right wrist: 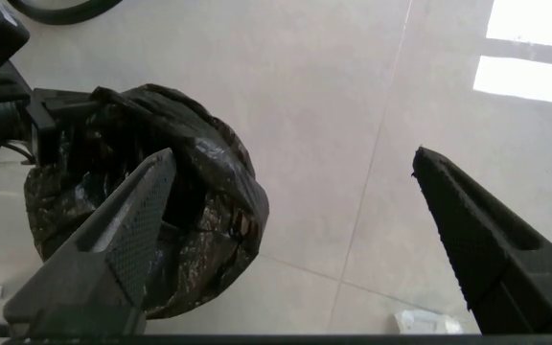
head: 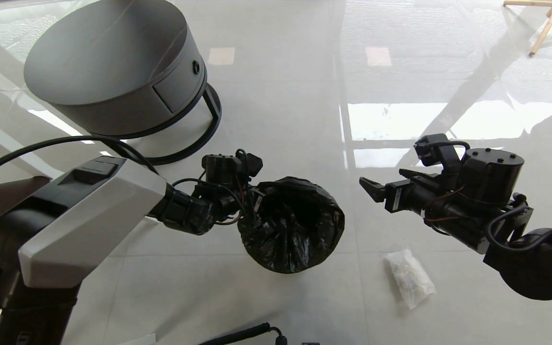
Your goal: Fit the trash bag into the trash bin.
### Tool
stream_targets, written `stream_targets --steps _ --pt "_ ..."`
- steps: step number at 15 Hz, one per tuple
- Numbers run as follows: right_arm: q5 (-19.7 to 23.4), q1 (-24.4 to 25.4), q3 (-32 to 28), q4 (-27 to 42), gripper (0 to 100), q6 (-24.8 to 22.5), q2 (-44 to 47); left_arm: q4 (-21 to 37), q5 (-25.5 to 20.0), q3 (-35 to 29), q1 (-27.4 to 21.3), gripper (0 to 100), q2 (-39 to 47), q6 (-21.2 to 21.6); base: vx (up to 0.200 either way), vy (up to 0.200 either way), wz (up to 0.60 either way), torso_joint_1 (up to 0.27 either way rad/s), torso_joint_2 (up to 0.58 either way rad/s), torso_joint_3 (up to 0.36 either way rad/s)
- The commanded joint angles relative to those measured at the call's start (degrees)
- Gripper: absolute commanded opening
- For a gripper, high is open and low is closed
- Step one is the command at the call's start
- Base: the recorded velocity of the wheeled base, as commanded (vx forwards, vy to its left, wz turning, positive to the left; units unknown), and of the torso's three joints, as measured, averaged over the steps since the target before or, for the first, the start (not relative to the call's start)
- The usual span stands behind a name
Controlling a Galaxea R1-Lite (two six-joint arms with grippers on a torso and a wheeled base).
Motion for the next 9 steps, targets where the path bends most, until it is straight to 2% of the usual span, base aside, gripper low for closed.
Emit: stream_targets --steps 1,4,6,9 --pt "-0.02 0.19 0.07 0.03 100 0.01 0.24 -0.05 -0.02 0.14 -0.14 0 0.50 -0.15 0.000 0.000 0.00 0.000 0.00 0.000" --pt "-0.19 0.36 0.07 0.03 100 0.10 0.15 -0.40 -0.20 -0.21 -1.72 0 0.85 -2.34 0.000 0.000 0.00 0.000 0.00 0.000" --pt "-0.19 0.36 -0.20 0.03 100 0.10 0.15 -0.58 -1.87 -0.38 -1.81 0 -2.49 -5.77 0.000 0.000 0.00 0.000 0.00 0.000" --pt "-0.19 0.36 -0.20 0.03 100 0.10 0.24 -0.58 -1.87 -0.21 -1.81 0 -6.53 -7.79 0.000 0.000 0.00 0.000 0.00 0.000"
